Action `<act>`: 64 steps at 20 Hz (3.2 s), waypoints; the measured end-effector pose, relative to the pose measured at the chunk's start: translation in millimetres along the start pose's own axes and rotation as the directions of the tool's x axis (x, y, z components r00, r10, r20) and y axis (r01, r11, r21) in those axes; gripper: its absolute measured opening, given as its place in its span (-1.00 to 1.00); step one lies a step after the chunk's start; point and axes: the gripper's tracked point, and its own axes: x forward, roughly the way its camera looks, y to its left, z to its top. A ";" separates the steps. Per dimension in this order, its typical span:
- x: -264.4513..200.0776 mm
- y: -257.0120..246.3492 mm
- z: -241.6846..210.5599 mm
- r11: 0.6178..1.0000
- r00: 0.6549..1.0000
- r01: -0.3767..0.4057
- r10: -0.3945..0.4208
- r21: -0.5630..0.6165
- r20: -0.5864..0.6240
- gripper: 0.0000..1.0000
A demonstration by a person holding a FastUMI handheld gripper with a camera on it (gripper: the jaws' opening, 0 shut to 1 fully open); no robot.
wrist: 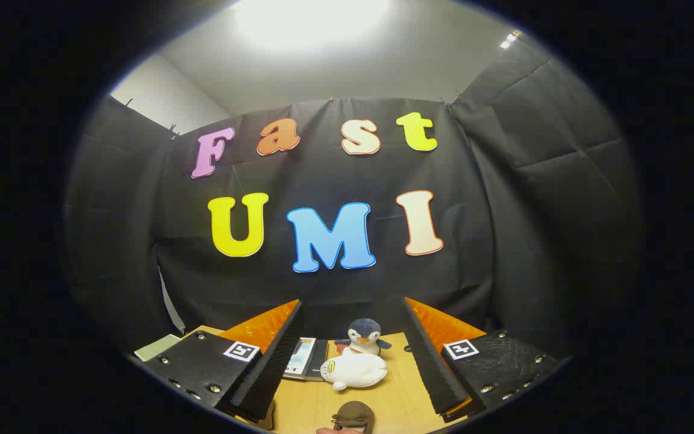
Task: Open the storage box then place both shoes into the box .Put the left shoe in first, then the right shoe, with the right side of both shoes facing outward in a uniform manner.
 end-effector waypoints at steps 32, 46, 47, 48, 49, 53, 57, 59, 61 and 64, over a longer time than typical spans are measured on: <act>30.4 170.0 -151.5 0.859 0.835 -0.312 0.452 0.405 -0.315 0.91; 22.1 335.0 -303.0 0.463 0.295 -0.295 0.876 0.836 -0.381 0.90; 19.5 343.2 -308.3 0.444 0.272 -0.284 0.887 0.850 -0.372 0.90; 20.5 350.4 -315.4 0.425 0.251 -0.269 0.897 0.864 -0.363 0.90; 21.3 357.1 -321.7 0.408 0.233 -0.246 0.906 0.879 -0.355 0.90; 15.9 383.0 -340.9 0.332 0.147 -0.169 0.939 0.928 -0.310 0.90; 15.8 397.2 -344.2 0.259 0.117 -0.088 0.962 0.962 -0.248 0.83; 16.7 397.1 -334.6 0.232 0.126 -0.090 0.967 0.969 -0.220 0.53; 24.9 387.1 -330.9 0.225 0.162 -0.055 0.963 0.973 -0.213 0.05; 30.0 382.2 -324.5 0.216 0.160 -0.011 0.964 0.976 -0.212 -0.67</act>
